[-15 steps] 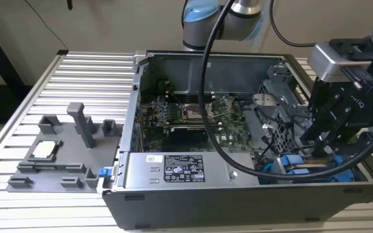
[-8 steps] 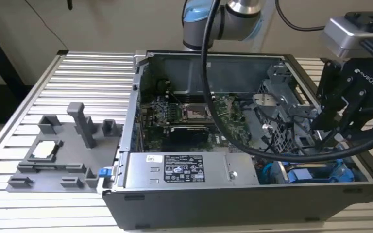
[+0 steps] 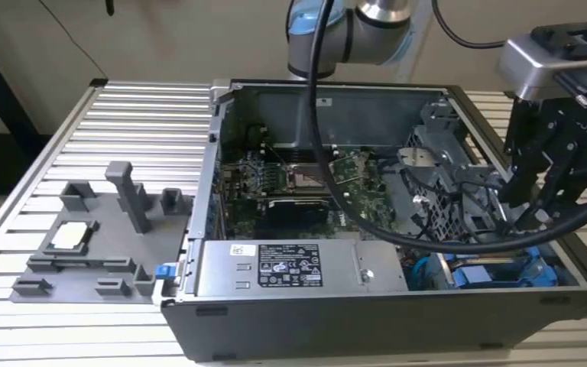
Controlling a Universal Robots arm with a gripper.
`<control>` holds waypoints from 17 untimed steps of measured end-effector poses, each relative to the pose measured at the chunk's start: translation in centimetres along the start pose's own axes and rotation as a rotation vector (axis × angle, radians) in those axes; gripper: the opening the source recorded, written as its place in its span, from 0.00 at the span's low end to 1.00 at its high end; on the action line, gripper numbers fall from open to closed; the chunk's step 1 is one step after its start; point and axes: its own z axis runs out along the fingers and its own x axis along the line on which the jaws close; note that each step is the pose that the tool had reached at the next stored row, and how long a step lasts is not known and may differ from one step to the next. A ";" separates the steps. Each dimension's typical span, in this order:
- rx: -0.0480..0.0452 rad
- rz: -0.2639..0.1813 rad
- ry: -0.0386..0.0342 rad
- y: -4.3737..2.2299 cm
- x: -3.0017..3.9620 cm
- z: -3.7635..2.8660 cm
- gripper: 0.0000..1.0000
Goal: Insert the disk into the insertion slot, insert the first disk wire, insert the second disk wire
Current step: 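Insert the first disk wire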
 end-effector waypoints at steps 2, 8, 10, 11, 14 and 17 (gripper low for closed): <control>0.0360 -0.001 -0.0024 0.11 -0.02 -0.01 0.40; 0.1309 -0.006 -0.0084 0.38 -0.15 0.09 0.40; 0.1356 -0.019 -0.0102 0.39 -0.43 0.32 0.40; 0.1360 -0.028 -0.0114 0.39 -0.58 0.40 0.40; 0.1356 -0.051 -0.0144 0.40 -1.07 0.44 0.40; 0.1471 -0.057 -0.0149 0.42 -1.24 0.58 0.40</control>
